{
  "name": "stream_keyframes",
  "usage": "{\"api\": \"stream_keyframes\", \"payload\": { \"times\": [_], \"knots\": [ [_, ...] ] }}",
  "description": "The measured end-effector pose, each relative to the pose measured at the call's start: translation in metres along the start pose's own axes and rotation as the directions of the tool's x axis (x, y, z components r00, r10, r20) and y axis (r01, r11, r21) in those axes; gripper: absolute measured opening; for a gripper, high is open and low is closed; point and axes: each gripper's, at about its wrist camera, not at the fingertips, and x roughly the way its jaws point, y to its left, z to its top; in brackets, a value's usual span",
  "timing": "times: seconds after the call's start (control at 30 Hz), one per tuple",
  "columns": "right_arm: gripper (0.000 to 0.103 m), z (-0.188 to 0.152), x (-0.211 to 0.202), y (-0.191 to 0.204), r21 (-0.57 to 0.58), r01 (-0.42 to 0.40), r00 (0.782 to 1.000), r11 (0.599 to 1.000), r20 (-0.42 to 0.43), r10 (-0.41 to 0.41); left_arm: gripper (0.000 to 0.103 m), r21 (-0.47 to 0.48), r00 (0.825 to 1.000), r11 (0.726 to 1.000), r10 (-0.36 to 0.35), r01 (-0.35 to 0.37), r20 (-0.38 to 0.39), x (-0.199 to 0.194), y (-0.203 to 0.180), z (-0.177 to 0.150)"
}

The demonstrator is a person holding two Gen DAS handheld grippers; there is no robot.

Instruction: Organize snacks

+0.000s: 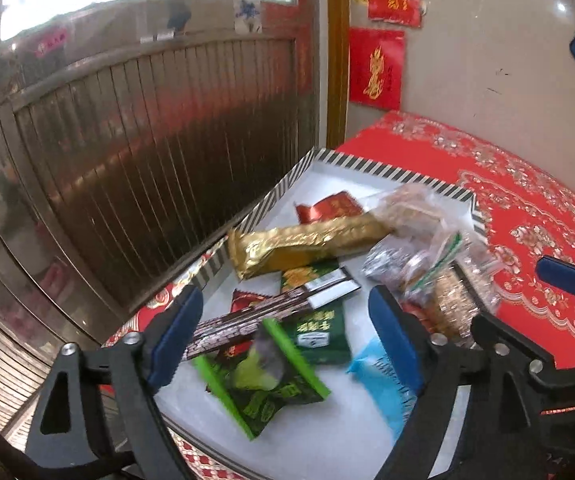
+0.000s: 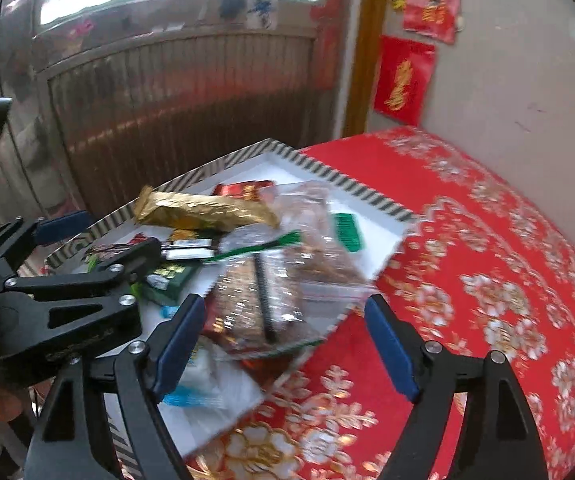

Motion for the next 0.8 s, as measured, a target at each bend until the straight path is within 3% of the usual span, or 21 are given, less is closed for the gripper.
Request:
{"api": "stream_keyframes", "payload": {
  "times": [0.23, 0.6, 0.7, 0.8],
  "knots": [
    [0.084, -0.010, -0.019, -0.016, 0.066, 0.058, 0.995, 0.996, 0.074, -0.063, 0.095, -0.014, 0.999, 1.000, 0.003, -0.002, 0.040, -0.011, -0.014, 0.001],
    [0.088, -0.015, -0.026, -0.031, 0.161, 0.044, 0.990, 0.986, 0.125, -0.065, 0.101, -0.003, 0.998, 0.999, 0.038, -0.038, 0.056, -0.018, -0.020, -0.003],
    [0.101, -0.017, -0.030, -0.032, 0.173, 0.049, 0.987, 0.984, 0.143, -0.074, 0.101, 0.019, 0.997, 0.998, 0.058, -0.059, 0.051, -0.016, -0.024, -0.005],
    [0.103, -0.018, -0.033, -0.034, 0.183, 0.037, 0.985, 0.982, 0.160, -0.067, 0.101, 0.020, 0.999, 0.999, 0.027, -0.028, 0.040, -0.015, -0.024, -0.006]
  ]
}}
